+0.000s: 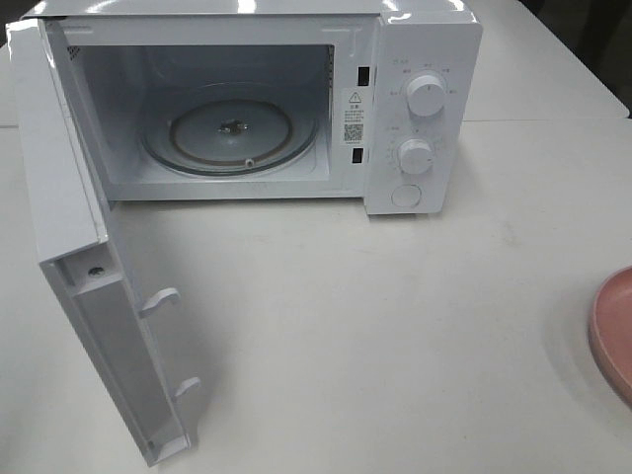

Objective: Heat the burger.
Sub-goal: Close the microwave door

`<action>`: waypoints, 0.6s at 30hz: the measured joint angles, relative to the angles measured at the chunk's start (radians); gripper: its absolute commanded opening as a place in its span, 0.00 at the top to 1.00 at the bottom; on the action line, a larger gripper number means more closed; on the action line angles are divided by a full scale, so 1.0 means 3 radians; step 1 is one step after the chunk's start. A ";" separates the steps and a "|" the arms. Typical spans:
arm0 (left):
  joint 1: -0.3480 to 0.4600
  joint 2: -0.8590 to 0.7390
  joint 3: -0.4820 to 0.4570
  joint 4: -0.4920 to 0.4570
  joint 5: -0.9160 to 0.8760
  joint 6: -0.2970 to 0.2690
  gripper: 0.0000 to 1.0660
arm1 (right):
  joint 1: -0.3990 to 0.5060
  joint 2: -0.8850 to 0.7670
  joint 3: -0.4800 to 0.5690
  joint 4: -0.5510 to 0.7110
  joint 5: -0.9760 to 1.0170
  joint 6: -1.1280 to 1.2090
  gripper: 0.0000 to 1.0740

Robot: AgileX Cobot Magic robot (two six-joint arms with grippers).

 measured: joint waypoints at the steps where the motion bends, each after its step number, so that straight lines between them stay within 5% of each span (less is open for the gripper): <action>1: 0.0000 0.0043 0.0000 0.0000 -0.0073 0.0000 0.91 | 0.0000 0.0000 0.0000 0.0000 0.0000 0.0000 0.30; 2: 0.0000 0.0167 0.0000 0.0000 -0.0210 0.0000 1.00 | 0.0000 0.0000 0.0000 0.0000 0.0000 0.0000 0.30; 12: 0.0000 0.0767 0.0017 0.0000 -0.0890 0.0053 1.00 | 0.0000 0.0000 0.0000 0.0000 0.0000 0.0000 0.30; 18: 0.0000 0.1053 0.0453 -0.0080 -0.1777 0.0187 1.00 | 0.0000 0.0000 0.0000 0.0000 0.0000 0.0000 0.30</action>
